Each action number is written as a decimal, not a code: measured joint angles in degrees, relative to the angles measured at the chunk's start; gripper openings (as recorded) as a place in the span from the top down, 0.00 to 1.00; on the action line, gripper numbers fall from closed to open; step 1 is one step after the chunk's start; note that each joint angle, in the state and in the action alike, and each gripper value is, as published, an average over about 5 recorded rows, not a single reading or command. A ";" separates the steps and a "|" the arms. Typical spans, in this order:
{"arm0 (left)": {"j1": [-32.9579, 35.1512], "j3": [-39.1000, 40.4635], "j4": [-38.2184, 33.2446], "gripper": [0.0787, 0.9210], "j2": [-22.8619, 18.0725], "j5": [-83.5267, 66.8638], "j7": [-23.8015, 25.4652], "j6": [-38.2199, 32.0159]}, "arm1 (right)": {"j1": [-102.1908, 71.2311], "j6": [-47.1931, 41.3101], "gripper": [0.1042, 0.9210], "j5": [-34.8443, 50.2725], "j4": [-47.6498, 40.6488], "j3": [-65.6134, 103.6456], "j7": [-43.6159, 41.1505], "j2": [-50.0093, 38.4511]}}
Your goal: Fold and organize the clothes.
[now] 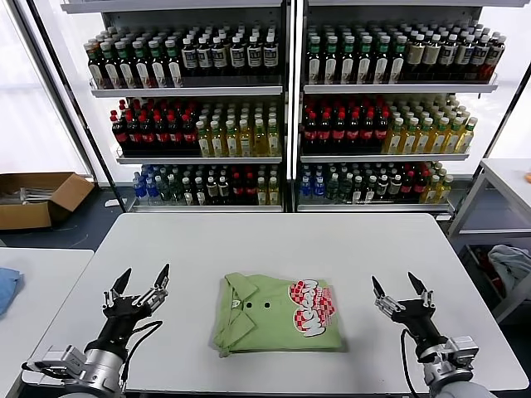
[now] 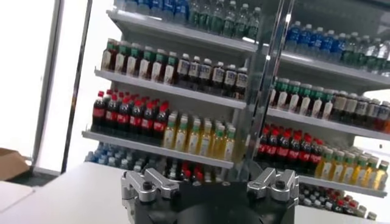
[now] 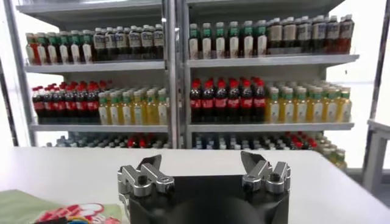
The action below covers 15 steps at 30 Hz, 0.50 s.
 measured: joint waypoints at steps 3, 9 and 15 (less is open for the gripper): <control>0.58 -1.49 0.64 0.12 -0.41 0.98 1.96 -1.13 | -0.74 0.75 0.12 -0.30 -0.31 1.54 -0.82 0.12; 1.41 -4.72 1.55 0.12 -0.87 1.74 5.59 -2.93 | -1.78 2.23 0.12 -0.21 -0.79 4.17 -2.52 0.43; 1.14 -8.36 2.00 0.12 -1.72 0.53 8.56 -3.68 | -2.32 3.37 0.12 0.14 -1.13 6.57 -4.33 1.21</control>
